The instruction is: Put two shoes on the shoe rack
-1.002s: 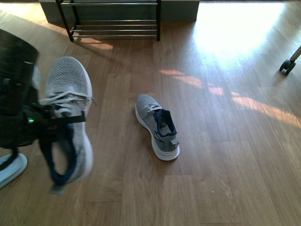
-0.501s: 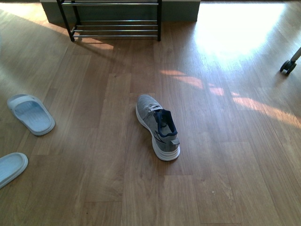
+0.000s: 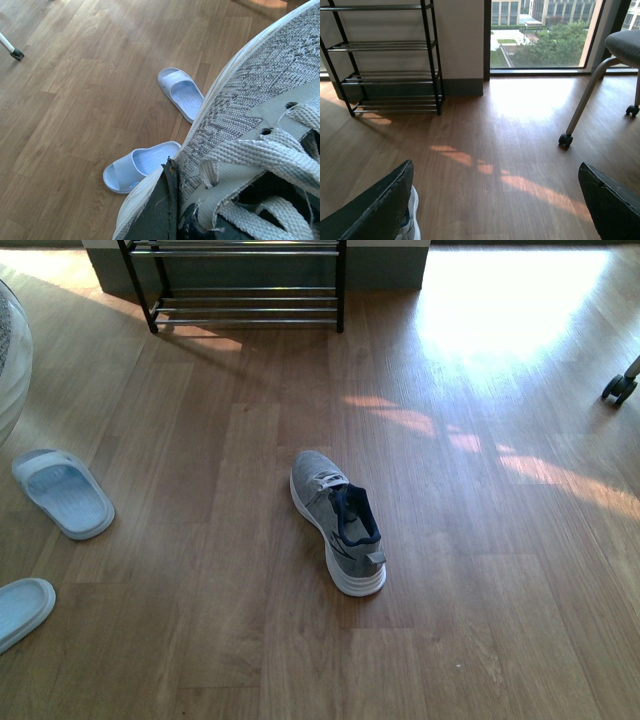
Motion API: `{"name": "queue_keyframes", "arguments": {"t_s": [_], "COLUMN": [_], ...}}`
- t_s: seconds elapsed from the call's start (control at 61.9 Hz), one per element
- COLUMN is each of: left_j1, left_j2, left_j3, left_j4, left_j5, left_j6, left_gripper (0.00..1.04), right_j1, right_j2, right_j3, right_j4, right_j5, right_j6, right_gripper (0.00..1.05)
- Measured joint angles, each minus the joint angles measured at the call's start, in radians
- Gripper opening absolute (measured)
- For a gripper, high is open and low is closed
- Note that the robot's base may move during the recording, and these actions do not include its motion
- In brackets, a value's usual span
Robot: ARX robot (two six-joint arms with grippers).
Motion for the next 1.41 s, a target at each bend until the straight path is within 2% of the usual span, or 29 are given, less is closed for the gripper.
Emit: {"name": "queue_keyframes", "arguments": {"t_s": [0.873, 0.905, 0.921, 0.937, 0.97, 1.034, 1.115, 1.228, 1.406], "left_j1": [0.000, 0.000, 0.000, 0.000, 0.000, 0.000, 0.000, 0.000, 0.000], "left_j2": [0.001, 0.001, 0.001, 0.001, 0.001, 0.001, 0.001, 0.001, 0.001], "left_j3": [0.000, 0.000, 0.000, 0.000, 0.000, 0.000, 0.000, 0.000, 0.000], "left_j4": [0.000, 0.000, 0.000, 0.000, 0.000, 0.000, 0.000, 0.000, 0.000], "left_j5": [-0.003, -0.004, -0.004, -0.004, -0.005, -0.003, 0.000, 0.005, 0.001], "left_j6": [0.000, 0.000, 0.000, 0.000, 0.000, 0.000, 0.000, 0.000, 0.000], "left_gripper": [0.02, 0.02, 0.02, 0.02, 0.02, 0.02, 0.02, 0.02, 0.02], "right_j1": [0.000, -0.007, -0.024, -0.035, -0.066, -0.053, -0.024, -0.035, -0.115], "right_j2": [0.000, 0.007, 0.023, 0.033, 0.111, 0.291, 0.544, 0.997, 1.625], "right_j3": [0.000, 0.002, 0.008, 0.012, 0.022, 0.038, 0.069, 0.194, 0.371], "right_j4": [0.000, -0.005, -0.023, -0.029, -0.011, 0.079, 0.249, 0.498, 0.683], "right_j5": [-0.004, -0.032, -0.099, -0.117, -0.257, -0.359, -0.347, -0.317, -0.296], "right_j6": [0.000, 0.005, 0.010, 0.012, 0.013, -0.005, -0.053, -0.143, -0.286], "right_gripper": [0.96, 0.96, 0.96, 0.96, 0.96, 0.96, 0.96, 0.96, 0.96]}}
